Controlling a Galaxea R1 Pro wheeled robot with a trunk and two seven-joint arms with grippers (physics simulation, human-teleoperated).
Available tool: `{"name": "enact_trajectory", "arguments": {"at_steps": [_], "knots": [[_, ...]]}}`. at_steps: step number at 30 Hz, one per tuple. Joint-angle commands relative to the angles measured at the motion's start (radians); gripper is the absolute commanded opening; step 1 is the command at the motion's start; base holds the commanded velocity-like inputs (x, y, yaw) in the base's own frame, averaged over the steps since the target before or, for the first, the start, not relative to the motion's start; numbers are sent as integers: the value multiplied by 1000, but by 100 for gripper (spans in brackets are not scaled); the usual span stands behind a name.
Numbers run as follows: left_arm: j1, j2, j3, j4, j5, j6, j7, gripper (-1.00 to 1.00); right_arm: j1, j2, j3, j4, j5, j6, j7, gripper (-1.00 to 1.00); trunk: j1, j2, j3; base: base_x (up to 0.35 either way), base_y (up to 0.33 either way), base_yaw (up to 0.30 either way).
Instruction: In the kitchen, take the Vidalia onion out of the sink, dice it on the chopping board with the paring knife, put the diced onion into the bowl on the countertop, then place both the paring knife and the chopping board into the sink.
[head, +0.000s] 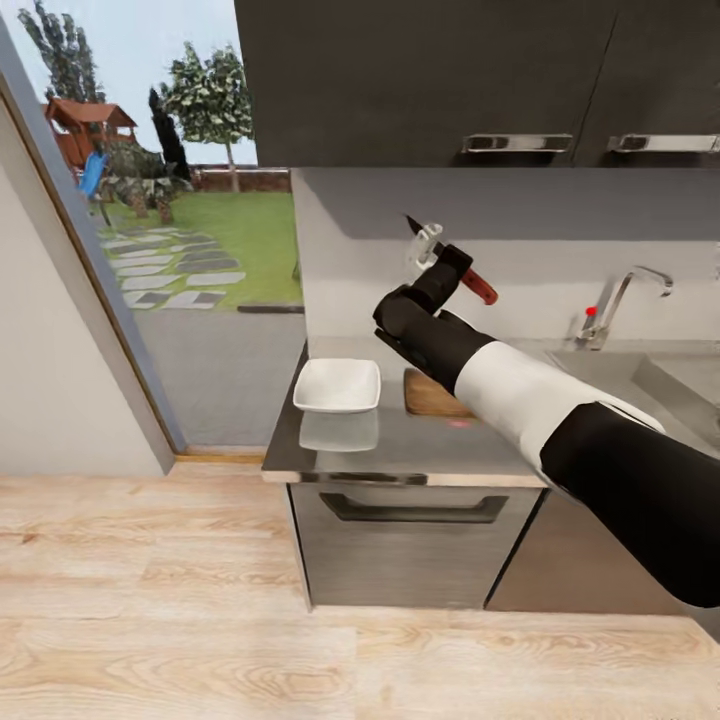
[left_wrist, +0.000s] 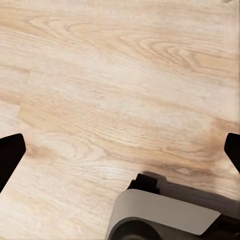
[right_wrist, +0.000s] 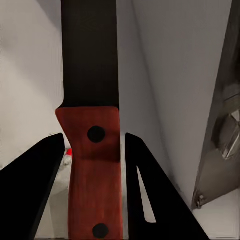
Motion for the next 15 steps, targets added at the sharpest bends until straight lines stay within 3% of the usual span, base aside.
{"name": "enact_trajectory", "arguments": {"at_steps": [1,7,15], "knots": [[-1,-1,-8,4,5,-5,2,100,1,0,8,3,-13,2,-7,-100,0,-1,-1,0,-182,-27],[-1,-1,-8,4,5,-5,0,100,48,0,8,7,-21,-20,-7,-100,0,-1,0,0,-282,-7],[-1,-2,-8,4,5,-3,0,100,55,0,9,8,-20,-23,-10,-100,0,-1,0,0,-318,0]]}}
